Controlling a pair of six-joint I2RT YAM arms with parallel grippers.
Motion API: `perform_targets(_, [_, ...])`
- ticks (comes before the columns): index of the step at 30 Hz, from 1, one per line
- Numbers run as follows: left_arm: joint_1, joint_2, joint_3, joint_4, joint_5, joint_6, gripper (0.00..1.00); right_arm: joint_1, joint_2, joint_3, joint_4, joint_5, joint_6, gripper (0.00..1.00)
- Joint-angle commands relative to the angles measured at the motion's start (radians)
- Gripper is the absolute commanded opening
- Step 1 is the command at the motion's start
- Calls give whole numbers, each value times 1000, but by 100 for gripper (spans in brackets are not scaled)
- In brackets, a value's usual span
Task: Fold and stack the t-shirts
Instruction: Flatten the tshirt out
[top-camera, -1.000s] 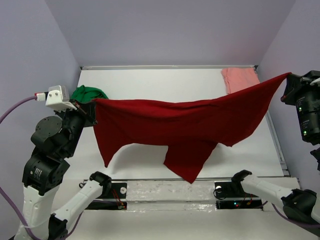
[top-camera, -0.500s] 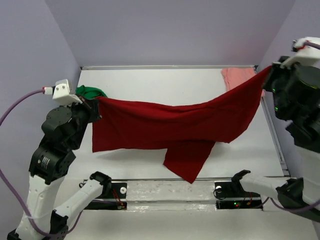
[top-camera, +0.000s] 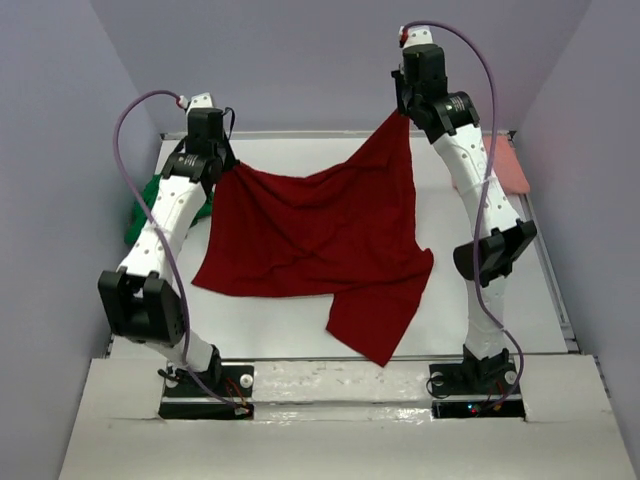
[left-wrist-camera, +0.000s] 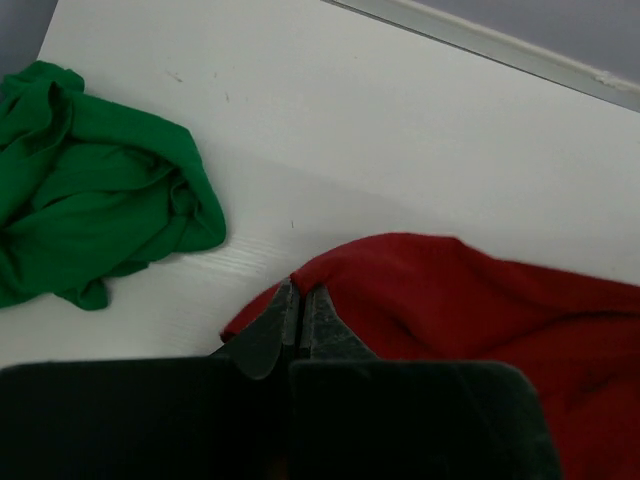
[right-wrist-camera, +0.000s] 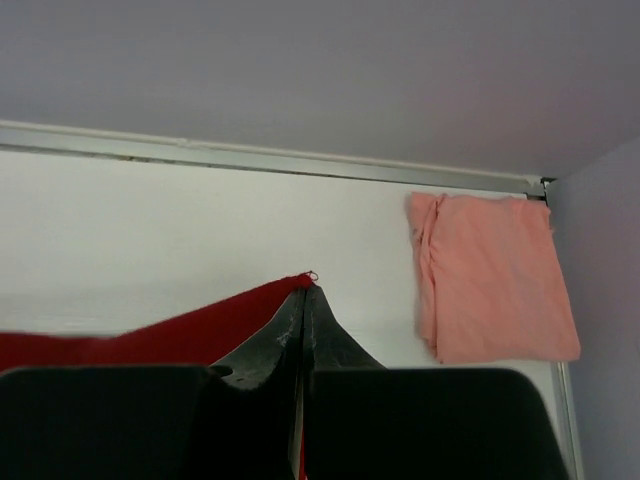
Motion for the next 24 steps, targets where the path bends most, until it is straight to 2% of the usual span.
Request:
perform_targets(1, [65, 173, 198, 96, 83, 67, 0, -111, 23, 102, 50, -142, -32, 0])
perform_targets(2, [69, 174, 220, 89, 84, 76, 0, -121, 34, 82, 53, -171, -35, 0])
perform_targets(4, [90, 313, 294, 48, 139, 87, 0, -142, 62, 28, 52, -196, -42, 0])
perform_targets(7, [99, 436, 350, 40, 178, 101, 0, -153, 79, -51, 67, -234, -34, 0])
perform_targets(11, [105, 597, 476, -6, 205, 112, 0, -187, 140, -75, 44, -320, -9, 0])
perform_targets(13, [115, 678, 525, -10, 276, 110, 17, -197, 175, -90, 35, -377, 1, 0])
perform_targets(14, [115, 696, 530, -3, 280, 98, 32, -197, 187, -90, 27, -377, 12, 0])
perform_targets(15, [115, 708, 524, 31, 315, 96, 60, -197, 200, -102, 23, -392, 15, 34])
perform_targets(16, [115, 720, 525, 37, 328, 92, 74, -197, 204, -110, 23, -396, 14, 48])
perform_targets(17, [115, 740, 525, 45, 339, 77, 90, -197, 218, -115, 20, -385, 23, 58])
perform_targets(18, [113, 740, 518, 51, 352, 67, 93, -197, 227, -108, 10, -383, 24, 90])
perform_targets(19, [109, 730, 508, 60, 369, 60, 97, -197, 237, -98, -3, -379, 27, 97])
perform_targets(20, [99, 711, 475, 79, 353, 52, 99, -197, 234, -98, -13, -356, 34, 98])
perform_targets(24, [38, 451, 321, 126, 212, 18, 99, -173, 73, -220, 15, -340, 129, 100])
